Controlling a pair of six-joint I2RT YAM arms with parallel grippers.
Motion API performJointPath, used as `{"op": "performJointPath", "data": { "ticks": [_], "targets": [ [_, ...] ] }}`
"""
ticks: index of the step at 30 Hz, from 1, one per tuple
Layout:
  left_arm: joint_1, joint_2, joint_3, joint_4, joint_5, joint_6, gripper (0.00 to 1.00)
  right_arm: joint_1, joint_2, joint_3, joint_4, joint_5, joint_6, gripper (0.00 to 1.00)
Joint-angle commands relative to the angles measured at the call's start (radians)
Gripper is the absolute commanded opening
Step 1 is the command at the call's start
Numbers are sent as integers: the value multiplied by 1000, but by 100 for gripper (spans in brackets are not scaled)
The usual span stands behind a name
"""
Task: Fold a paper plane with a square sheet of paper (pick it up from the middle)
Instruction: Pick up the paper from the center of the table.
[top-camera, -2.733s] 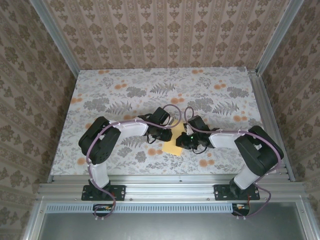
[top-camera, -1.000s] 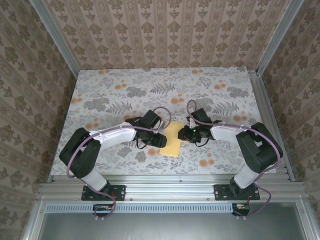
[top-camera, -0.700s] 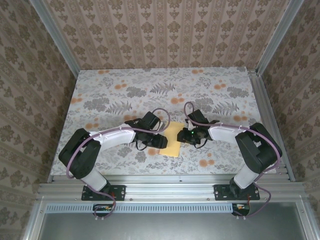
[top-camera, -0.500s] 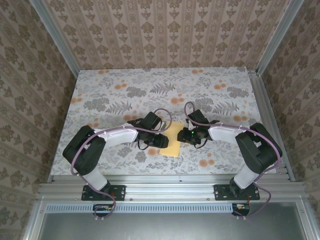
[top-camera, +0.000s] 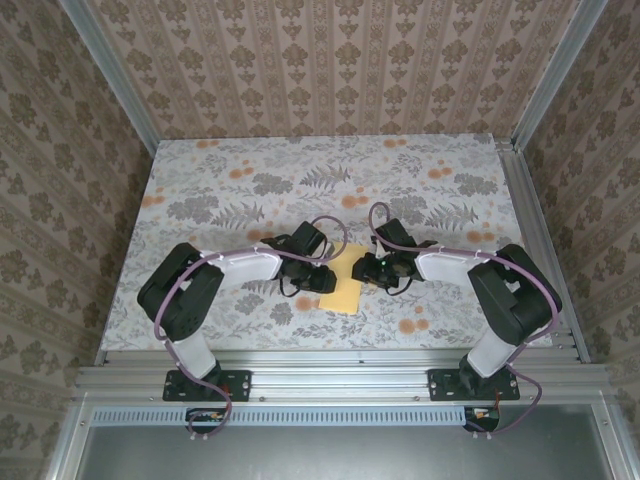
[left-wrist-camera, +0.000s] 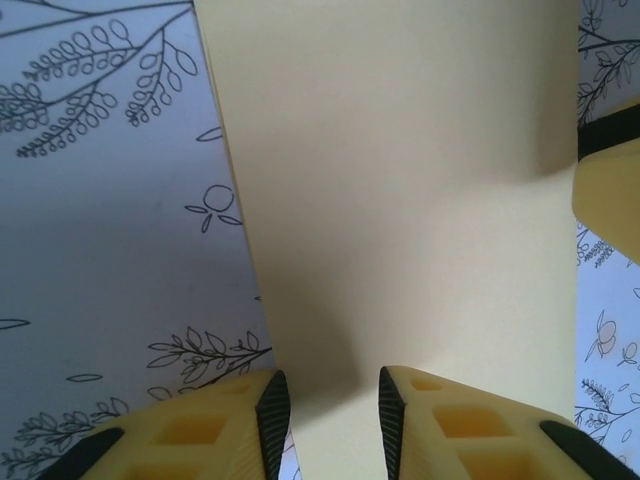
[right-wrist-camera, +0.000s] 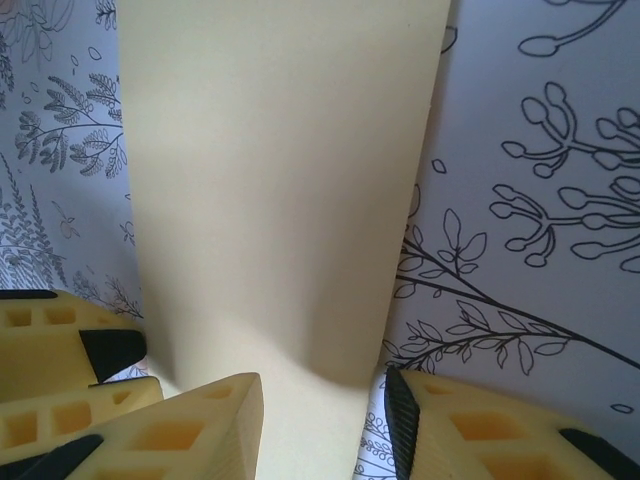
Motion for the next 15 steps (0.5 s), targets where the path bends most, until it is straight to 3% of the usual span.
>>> {"op": "performJointPath", "data": {
  "ticks": [1,15],
  "targets": [
    [-4,58,3,-3,-9,31,33,20,14,14,24,-30,32,41],
    [-1,74,-10,-10,-19,46,28,31,-5,-46,204,-123,133,41]
  ]
}}
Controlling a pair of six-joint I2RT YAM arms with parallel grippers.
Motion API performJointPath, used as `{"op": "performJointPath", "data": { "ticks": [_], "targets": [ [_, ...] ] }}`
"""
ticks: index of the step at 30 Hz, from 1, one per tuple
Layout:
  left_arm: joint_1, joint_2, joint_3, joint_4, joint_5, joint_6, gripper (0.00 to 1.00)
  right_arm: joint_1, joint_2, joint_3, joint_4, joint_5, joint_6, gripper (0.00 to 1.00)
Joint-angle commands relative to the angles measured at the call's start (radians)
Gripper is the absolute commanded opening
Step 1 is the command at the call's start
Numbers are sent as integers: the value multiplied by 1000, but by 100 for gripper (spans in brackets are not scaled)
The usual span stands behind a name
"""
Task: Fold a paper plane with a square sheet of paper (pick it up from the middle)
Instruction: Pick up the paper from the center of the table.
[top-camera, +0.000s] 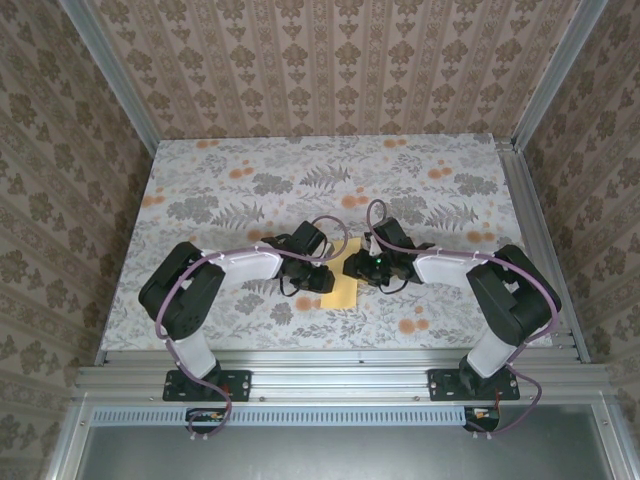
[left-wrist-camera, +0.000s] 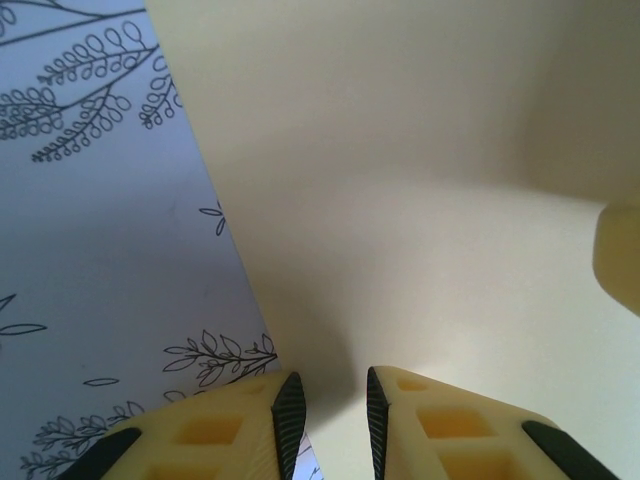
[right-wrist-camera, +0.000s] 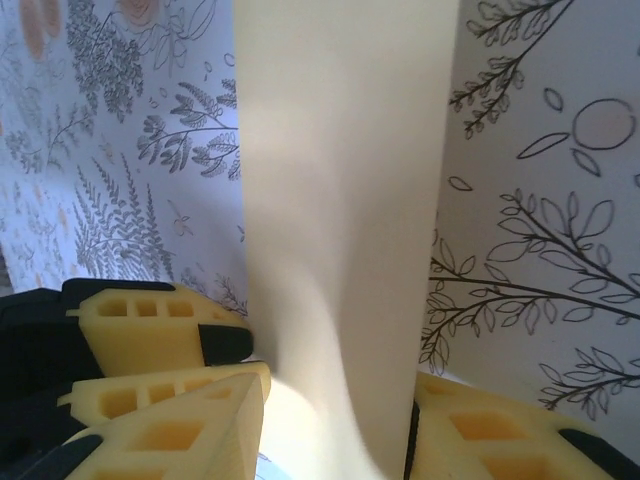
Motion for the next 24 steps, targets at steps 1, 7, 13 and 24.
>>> {"op": "performJointPath", "data": {
  "ticks": [1,7,13,24],
  "targets": [
    [-4,64,-15,4,-4,21,29,11,-2,-27,51,-37,42,40],
    [6,38,-23,23,27,5,29,20,21,-34,60,-31,35,32],
    [38,-53,-43,18,49,-11,36,17,-16,-28,51,-31,17,16],
    [125,-273,-82,24,137,-85,60,-5,-100,-16,143,-104,46,6]
  ]
}}
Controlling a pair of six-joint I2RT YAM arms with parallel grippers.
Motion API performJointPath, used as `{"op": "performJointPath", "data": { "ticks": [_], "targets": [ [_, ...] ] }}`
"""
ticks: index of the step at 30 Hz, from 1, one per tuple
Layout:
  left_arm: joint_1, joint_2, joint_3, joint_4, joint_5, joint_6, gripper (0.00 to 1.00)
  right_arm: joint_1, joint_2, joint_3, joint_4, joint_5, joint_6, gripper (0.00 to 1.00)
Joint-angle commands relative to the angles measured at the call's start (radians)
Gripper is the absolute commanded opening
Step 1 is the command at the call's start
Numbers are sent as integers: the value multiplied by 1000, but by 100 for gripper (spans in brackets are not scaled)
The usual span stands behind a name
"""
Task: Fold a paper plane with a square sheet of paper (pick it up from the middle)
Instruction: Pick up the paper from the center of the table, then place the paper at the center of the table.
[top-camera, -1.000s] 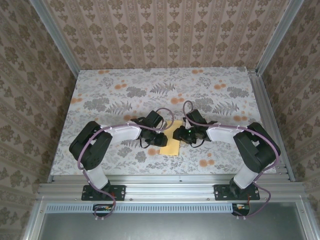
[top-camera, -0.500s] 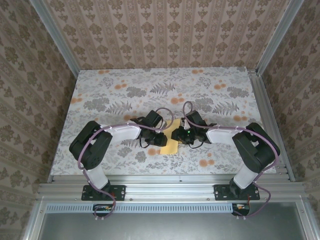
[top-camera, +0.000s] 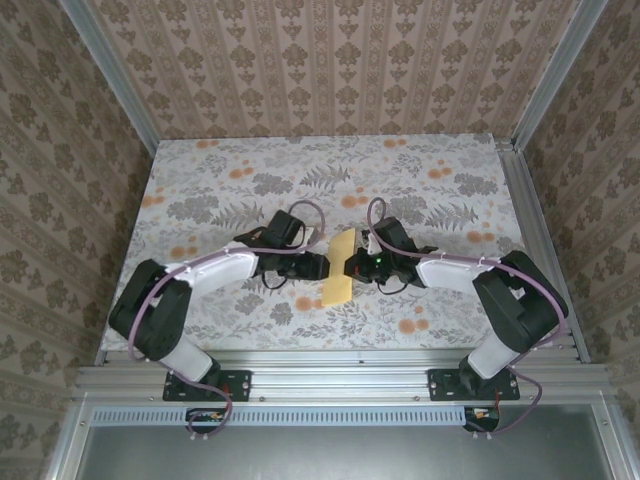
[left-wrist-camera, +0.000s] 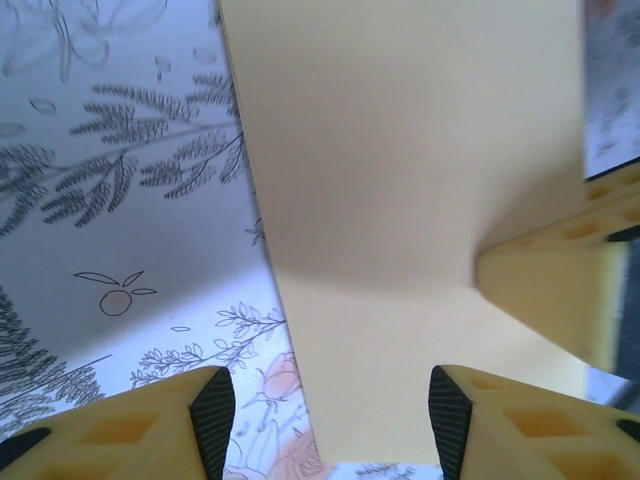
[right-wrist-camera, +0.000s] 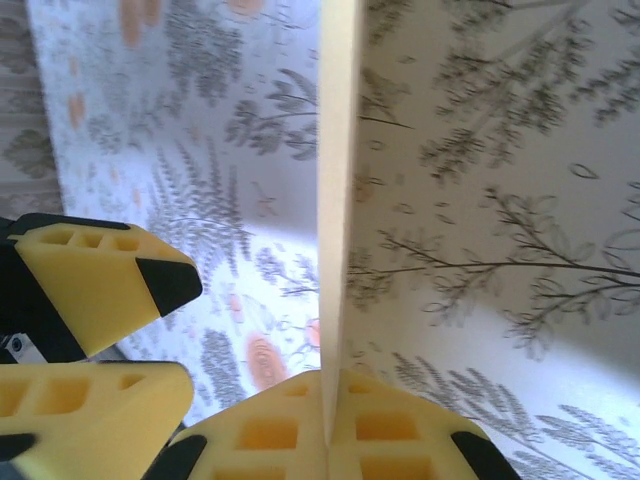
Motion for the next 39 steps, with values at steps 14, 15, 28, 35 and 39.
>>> {"op": "performJointPath", "data": {
  "ticks": [14,15,28,35,39],
  "targets": [
    [88,-253,-153,153,161,-242,64,-61,-98,34,204,-134,135,5],
    [89,-256,-159,170,171,-257,64,-64,-100,32,213,-137,141,5],
    [89,-279,-208,277,230,-353,63,-81,-118,18,280,-157,193,4],
    [89,-291,-202,267,233,-349,58,-81,-110,17,276,-157,187,4],
    [89,-291,-200,266,236,-345,56,-81,-110,13,278,-157,186,4]
  ]
}}
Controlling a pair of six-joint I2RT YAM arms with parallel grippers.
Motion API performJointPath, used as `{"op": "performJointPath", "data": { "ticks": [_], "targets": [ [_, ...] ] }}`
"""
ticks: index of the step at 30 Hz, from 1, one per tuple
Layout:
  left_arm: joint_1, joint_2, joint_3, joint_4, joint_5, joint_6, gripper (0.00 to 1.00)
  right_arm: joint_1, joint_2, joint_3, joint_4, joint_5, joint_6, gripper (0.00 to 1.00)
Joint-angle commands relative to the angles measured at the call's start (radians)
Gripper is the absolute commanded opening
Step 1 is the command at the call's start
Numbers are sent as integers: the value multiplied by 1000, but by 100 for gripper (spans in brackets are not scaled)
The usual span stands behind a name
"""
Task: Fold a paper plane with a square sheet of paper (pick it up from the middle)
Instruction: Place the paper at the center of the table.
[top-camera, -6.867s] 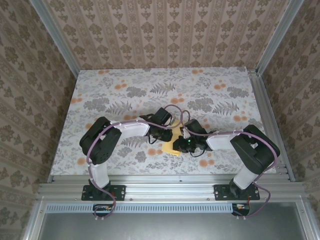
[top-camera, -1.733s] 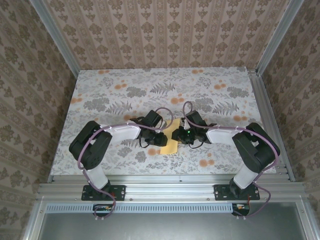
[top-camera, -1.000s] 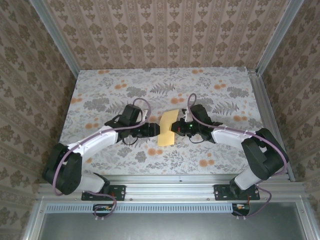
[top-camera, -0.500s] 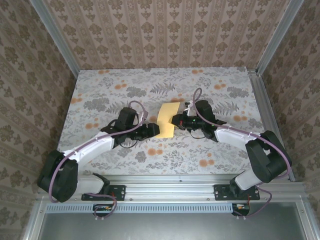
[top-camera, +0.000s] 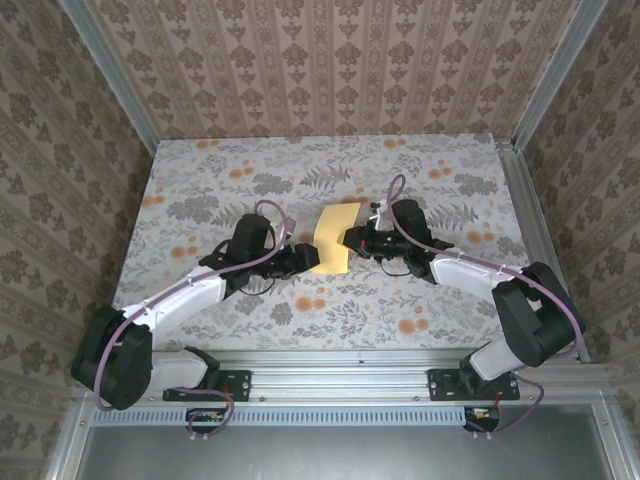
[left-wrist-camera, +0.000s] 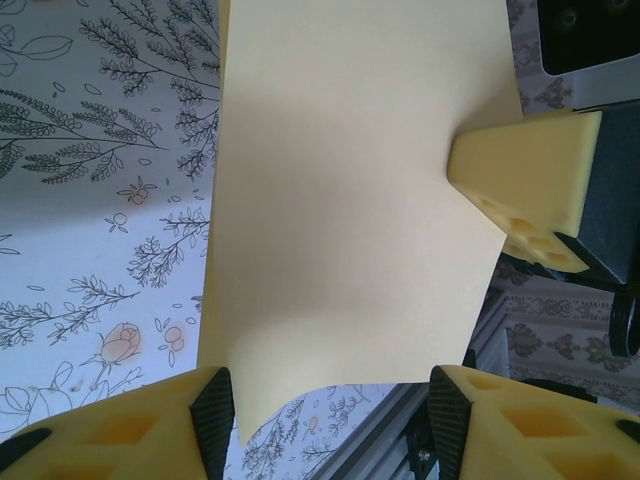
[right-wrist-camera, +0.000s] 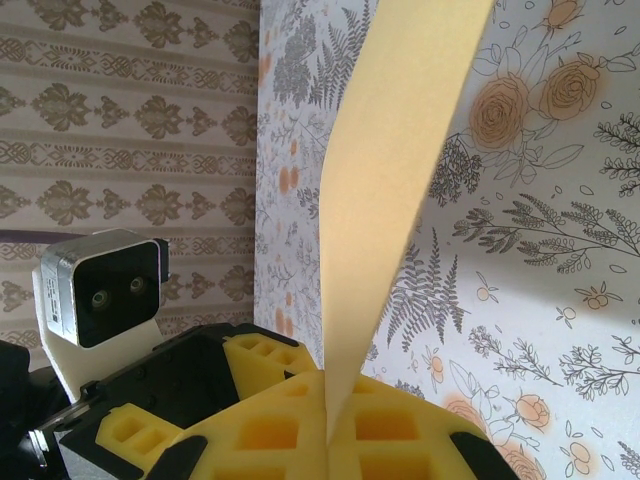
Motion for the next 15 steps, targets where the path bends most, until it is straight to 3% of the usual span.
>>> {"op": "performJointPath", "data": {
  "ticks": [1,15],
  "targets": [
    [6,-18,1,15,27,-13,55,-5,-16,5,29,-28,5,4],
    [7,-5,0,-2,22,-2,22,-9,-18,-16,64,-39,17,4]
  ]
}}
